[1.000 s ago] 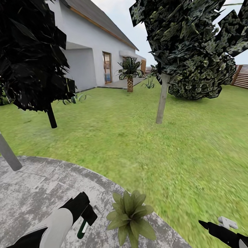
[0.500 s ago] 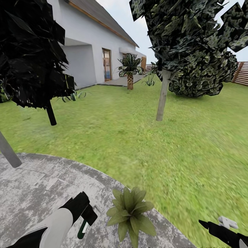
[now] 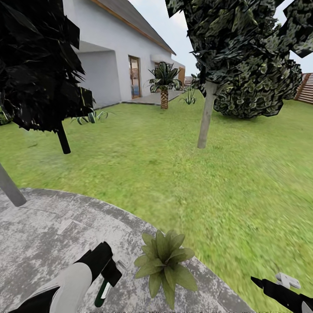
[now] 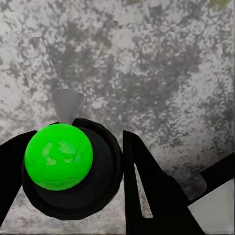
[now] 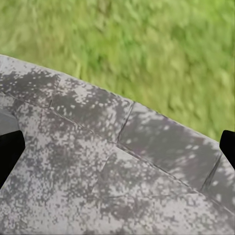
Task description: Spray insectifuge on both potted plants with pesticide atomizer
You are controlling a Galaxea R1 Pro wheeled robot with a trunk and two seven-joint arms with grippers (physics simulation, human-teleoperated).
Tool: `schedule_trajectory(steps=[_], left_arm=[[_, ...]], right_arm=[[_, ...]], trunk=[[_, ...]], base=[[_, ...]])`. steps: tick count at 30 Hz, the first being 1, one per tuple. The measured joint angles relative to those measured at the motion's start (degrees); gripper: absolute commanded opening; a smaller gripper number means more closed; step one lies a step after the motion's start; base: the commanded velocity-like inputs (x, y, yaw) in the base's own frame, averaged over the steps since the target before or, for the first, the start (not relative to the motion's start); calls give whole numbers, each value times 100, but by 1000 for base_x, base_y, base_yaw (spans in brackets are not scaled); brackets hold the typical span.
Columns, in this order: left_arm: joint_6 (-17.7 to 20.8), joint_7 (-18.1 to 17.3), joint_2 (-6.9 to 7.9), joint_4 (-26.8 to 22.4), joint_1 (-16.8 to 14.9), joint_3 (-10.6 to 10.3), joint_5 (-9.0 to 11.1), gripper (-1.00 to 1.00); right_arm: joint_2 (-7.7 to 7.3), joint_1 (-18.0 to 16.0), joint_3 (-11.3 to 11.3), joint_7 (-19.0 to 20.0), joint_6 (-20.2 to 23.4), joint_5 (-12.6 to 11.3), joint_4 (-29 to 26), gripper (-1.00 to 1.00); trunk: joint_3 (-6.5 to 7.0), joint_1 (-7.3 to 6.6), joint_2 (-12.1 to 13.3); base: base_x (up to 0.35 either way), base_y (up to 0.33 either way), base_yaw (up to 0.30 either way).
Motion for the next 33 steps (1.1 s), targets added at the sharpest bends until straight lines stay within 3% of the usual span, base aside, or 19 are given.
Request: schedule_trajectory(steps=[3, 18, 23, 33], left_arm=[[361, 3, -7, -32, 0, -9, 7, -100], [442, -21, -17, -16, -1, -18, -2, -100], [816, -18, -43, -28, -1, -20, -4, -100], [1027, -19, -86, -39, -61, -25, -45, -100]], right_arm=[[0, 1, -5, 0, -4, -1, 0, 100], [-1, 2, -6, 2, -4, -2, -1, 100], [0, 1, -6, 0, -5, -2, 0, 100], [0, 0, -7, 0, -3, -1, 0, 100]], trunk=[[-50, 45, -82], [-53, 44, -82], [-53, 44, -82], [-53, 44, -82]], base=[[0, 0, 0], [66, 13, -36], [5, 1, -119], [0, 0, -5]])
